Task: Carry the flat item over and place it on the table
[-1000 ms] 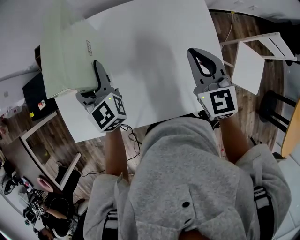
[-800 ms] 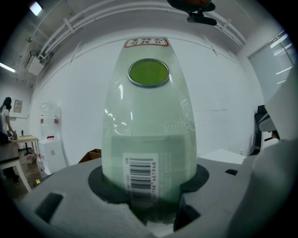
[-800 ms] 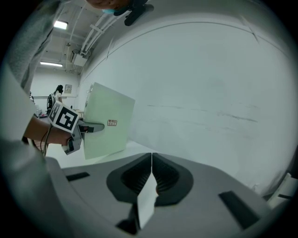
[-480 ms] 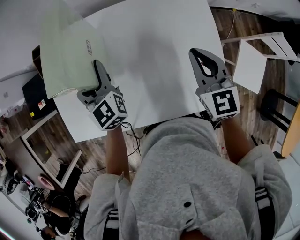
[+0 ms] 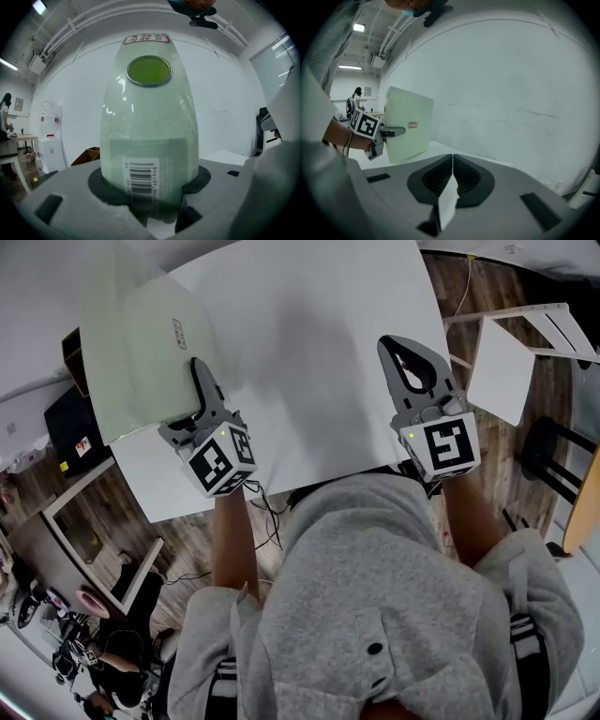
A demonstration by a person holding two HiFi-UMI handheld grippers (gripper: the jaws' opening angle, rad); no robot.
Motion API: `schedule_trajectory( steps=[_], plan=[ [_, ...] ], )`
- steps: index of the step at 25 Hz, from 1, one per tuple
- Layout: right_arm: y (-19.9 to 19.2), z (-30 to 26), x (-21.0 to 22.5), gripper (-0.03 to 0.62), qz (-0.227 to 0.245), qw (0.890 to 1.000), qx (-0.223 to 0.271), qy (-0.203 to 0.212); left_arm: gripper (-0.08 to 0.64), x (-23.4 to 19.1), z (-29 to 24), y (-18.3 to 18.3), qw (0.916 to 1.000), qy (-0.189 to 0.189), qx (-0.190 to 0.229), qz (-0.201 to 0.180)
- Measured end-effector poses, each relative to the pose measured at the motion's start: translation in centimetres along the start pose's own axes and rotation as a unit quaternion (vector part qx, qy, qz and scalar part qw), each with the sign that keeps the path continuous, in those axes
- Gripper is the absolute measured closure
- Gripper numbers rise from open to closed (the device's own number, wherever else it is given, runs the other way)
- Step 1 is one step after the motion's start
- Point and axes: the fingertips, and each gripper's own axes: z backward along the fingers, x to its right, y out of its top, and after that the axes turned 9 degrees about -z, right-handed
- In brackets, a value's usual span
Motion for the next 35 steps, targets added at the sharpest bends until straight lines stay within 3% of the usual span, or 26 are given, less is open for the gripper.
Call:
schedule_trajectory(
  steps=[12,35],
  plan=[
    [-1.1,-0.4,0.0,0.565,-0.007,1.000,-0.010,0.007,0.264,1.3,0.1,-1.8,0.9995,-0.023,-0.014,0.019],
    [-1.0,1.1,-2.5,0.565,-0.010,1.000,0.000,0.008,0.242,1.8,2.9,-1.6,0.9975,-0.070,-0.009,0.003]
  ],
)
